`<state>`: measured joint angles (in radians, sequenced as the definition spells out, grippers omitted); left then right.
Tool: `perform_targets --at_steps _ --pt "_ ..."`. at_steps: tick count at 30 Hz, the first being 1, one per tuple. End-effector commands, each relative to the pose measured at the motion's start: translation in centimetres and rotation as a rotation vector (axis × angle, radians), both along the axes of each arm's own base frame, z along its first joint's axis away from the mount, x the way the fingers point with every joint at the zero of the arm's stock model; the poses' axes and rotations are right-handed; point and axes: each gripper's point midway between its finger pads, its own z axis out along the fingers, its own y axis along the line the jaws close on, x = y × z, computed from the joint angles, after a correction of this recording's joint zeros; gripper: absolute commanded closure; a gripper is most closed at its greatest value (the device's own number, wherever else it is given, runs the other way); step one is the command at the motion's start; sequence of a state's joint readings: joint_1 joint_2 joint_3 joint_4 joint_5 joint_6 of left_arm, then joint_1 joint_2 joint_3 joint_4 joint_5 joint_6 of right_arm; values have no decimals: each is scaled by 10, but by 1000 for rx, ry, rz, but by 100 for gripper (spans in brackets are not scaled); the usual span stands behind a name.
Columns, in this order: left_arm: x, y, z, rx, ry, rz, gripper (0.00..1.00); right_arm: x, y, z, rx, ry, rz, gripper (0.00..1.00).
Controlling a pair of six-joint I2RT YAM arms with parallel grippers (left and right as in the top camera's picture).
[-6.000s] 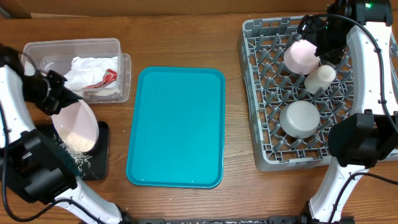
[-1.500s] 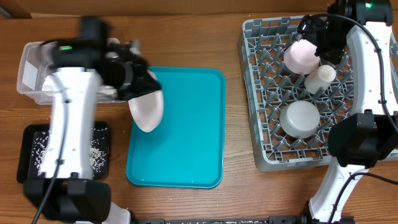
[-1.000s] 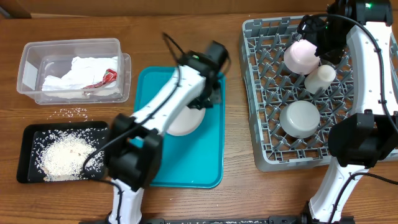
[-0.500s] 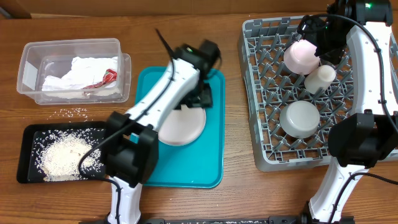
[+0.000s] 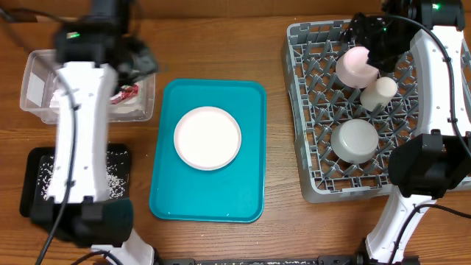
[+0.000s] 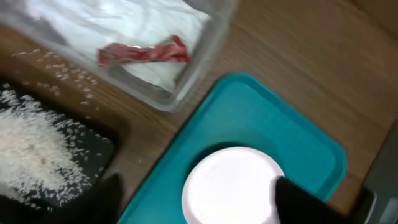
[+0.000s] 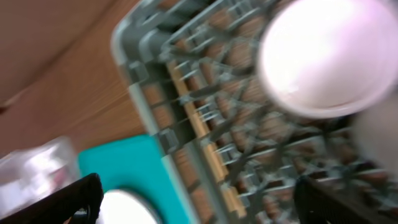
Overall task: Sort waste into correct bins and load items into the dishwasher
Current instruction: 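Move the right gripper to the pink plate and grasp its rim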
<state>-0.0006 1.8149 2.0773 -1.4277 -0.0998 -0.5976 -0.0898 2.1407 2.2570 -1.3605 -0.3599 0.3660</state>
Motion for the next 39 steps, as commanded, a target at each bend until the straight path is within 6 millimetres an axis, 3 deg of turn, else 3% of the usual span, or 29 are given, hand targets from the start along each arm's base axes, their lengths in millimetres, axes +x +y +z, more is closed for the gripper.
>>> perform_targets --at_steps 1,4,8,13,16,19,26,29,34,39 --pt "-9 50 7 18 -4 118 0 -6 48 22 175 -41 136 0" --pt "-17 80 2 15 18 196 0 -19 87 4 112 -35 318 0" --pt "-25 102 -1 13 33 256 0 -44 146 -40 -33 54 479 0" --pt "-28 115 -1 12 31 289 0 -63 205 -91 -249 66 548 0" --pt "-29 117 -1 29 35 281 0 -83 250 -120 -271 72 578 1" --pt "-32 127 1 87 43 304 0 -102 273 -144 -280 116 605 13" --pt "-33 130 1 90 43 313 0 -131 276 -175 -283 275 584 30" --pt "-33 130 1 90 42 313 0 -142 274 -177 -276 320 593 40" --pt "-33 130 1 90 41 312 0 -151 269 -198 -290 344 596 38" --pt "-33 130 1 91 42 312 0 -157 264 -208 -299 366 596 64"
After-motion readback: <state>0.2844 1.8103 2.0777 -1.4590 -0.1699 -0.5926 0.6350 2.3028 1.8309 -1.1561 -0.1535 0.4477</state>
